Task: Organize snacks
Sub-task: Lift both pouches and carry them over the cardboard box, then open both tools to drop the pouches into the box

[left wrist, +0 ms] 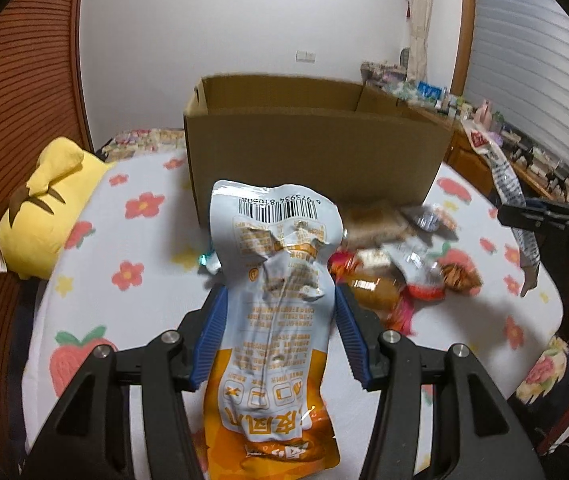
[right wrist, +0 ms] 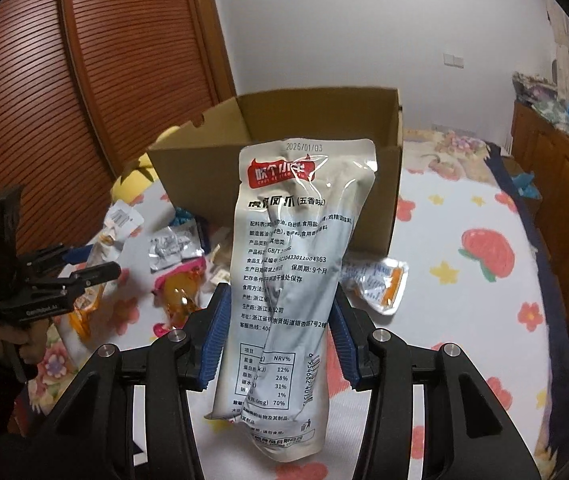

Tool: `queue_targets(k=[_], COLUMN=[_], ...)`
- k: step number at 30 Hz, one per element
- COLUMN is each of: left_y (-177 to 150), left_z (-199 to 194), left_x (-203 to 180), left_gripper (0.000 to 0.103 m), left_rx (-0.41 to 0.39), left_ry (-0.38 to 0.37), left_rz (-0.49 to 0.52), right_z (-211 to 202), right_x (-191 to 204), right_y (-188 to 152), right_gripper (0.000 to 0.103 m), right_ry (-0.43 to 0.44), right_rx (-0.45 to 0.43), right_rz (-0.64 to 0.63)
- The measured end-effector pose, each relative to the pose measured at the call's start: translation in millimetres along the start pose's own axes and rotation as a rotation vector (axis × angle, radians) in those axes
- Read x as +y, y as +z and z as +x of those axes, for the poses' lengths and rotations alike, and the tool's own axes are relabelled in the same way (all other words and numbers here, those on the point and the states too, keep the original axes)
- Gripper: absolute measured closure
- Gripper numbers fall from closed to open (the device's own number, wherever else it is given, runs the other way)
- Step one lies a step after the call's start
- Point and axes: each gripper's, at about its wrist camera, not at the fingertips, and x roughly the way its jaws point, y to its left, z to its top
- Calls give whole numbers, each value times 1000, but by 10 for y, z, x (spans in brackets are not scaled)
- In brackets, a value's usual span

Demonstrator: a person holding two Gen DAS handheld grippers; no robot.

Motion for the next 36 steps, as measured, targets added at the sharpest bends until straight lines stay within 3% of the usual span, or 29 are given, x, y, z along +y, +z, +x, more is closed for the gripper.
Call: queue_targets(k=[10, 18, 29, 36], left_y=[476, 1063, 1853, 2155], left_z=[-196, -176, 196, 587], left_x=[-82, -201, -226, -134], left_gripper=[50, 50, 50, 50], left_rx=[-80, -121, -126, -109], left_ry=[-10, -7, 16, 44], left_rz=[20, 86, 123, 114], right_z=[-179, -87, 419, 758], right_x=[90, 59, -269, -484], right_y=[344, 867, 1536, 1726], right_gripper=[54, 54, 53, 52], right_ry=[2, -15, -45, -71], right_rx=[-70, -111, -109, -128], right_rz=[-40, -81, -86, -77])
